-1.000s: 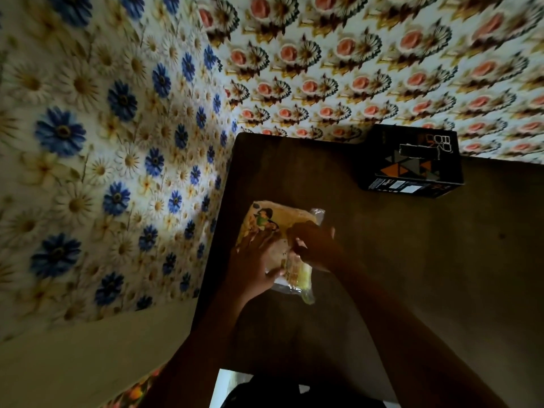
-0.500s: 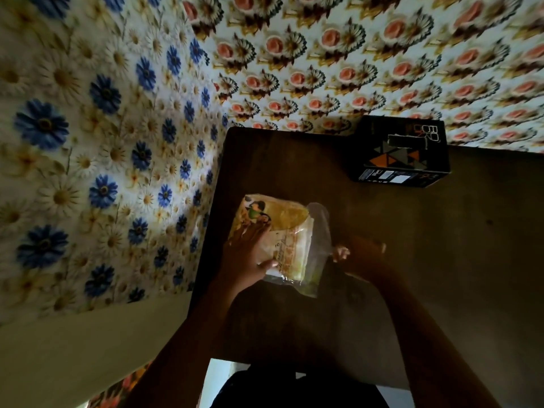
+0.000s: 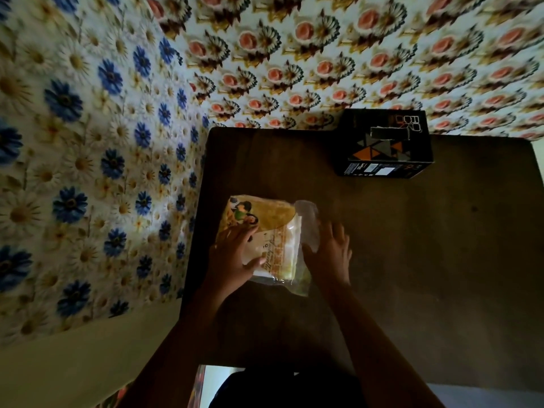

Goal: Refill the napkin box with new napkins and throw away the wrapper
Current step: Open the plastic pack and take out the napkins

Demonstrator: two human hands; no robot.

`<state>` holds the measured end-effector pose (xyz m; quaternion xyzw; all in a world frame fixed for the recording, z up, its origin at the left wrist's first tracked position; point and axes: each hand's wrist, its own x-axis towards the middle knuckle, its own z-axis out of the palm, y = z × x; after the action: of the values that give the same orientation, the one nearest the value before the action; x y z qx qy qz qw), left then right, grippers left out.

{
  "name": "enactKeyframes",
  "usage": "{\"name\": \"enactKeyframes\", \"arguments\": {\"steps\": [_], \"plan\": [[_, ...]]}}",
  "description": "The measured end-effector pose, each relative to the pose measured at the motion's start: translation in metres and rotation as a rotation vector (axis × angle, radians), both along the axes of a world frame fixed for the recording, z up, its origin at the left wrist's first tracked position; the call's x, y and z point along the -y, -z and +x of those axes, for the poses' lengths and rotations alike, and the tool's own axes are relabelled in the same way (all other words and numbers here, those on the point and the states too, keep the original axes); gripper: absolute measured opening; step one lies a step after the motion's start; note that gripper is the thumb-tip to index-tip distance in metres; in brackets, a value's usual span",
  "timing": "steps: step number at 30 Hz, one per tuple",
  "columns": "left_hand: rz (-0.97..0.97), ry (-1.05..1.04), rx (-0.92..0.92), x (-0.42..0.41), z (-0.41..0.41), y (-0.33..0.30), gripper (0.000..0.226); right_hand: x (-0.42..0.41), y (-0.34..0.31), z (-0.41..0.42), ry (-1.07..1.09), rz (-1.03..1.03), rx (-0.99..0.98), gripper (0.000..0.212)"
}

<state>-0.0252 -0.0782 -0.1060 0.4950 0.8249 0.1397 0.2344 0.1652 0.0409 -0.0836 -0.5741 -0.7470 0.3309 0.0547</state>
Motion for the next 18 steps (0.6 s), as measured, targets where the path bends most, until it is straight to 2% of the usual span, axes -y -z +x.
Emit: {"name": "enactKeyframes", "arguments": {"steps": [3, 6, 8, 12, 14, 18], "plan": [[-0.002, 0.009, -0.007, 0.003, 0.001, 0.004, 0.078, -0.007, 0.013, 0.005, 0.08, -0.194, -0.031, 0.051], [-0.001, 0.007, 0.001, 0.003, 0.001, 0.004, 0.077, -0.016, 0.016, 0.009, 0.087, -0.258, -0.087, 0.012], [0.008, 0.007, 0.016, 0.003, 0.002, 0.004, 0.077, -0.023, 0.018, 0.011, 0.087, -0.216, -0.115, 0.021], [0.018, 0.007, 0.034, 0.004, 0.001, 0.003, 0.077, -0.026, 0.014, 0.014, 0.073, -0.025, -0.116, 0.011], [0.018, 0.005, 0.039, 0.003, 0.001, 0.003, 0.078, -0.025, 0.012, 0.018, 0.133, -0.047, -0.283, 0.016], [0.017, 0.003, 0.035, 0.003, 0.001, 0.002, 0.077, -0.027, -0.004, 0.017, 0.469, -0.58, -0.875, 0.027]]}}
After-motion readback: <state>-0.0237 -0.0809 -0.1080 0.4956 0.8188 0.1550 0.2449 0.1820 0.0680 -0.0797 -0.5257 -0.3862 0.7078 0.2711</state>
